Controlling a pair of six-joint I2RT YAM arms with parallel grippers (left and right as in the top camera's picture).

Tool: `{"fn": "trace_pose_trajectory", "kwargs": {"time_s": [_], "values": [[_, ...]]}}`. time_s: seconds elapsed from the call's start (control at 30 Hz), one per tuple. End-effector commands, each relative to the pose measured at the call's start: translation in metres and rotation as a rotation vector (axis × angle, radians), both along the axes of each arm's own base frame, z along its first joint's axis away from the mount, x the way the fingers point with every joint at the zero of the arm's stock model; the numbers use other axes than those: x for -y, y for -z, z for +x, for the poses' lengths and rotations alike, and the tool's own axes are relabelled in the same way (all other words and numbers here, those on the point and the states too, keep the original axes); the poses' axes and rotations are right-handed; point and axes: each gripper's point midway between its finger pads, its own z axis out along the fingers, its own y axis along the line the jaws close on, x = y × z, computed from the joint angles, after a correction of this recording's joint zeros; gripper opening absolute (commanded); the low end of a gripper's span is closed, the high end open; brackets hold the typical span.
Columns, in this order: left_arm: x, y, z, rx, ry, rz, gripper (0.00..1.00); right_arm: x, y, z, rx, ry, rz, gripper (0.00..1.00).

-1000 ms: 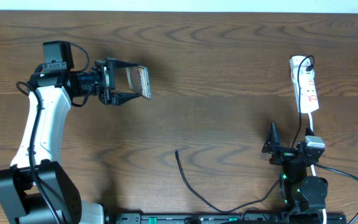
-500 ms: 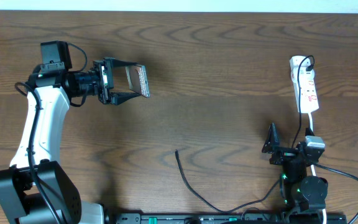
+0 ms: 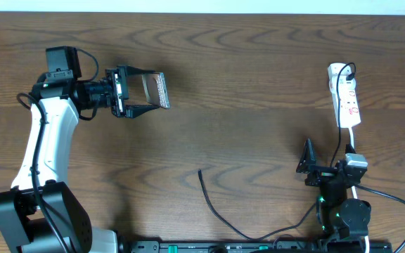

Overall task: Plug charger to phone and switch on socket
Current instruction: 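Lift the phone with the left gripper and turn it toward center, then move the right gripper from the power strip toward the held phone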

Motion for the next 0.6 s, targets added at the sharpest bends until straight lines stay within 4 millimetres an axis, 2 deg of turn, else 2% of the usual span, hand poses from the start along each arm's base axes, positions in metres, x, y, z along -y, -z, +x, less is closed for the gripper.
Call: {"fn": "trace_pose_trajectory", "kwargs": {"time_s": [0.0, 0.27, 0.57], "values": [[0.002, -0.019, -0.005, 0.075, 0.030, -0.035, 0.08, 0.001, 0.000, 0.000, 0.001, 0.006, -0.016, 0.99], [-0.004, -0.007, 0.000, 0.154, 0.029, 0.075, 0.08, 0.001, 0.000, 0.000, 0.002, 0.006, -0.015, 0.99], [-0.016, 0.017, 0.002, 0.140, 0.000, 0.228, 0.07, 0.000, 0.000, 0.000, 0.002, 0.002, 0.002, 0.99]]}}
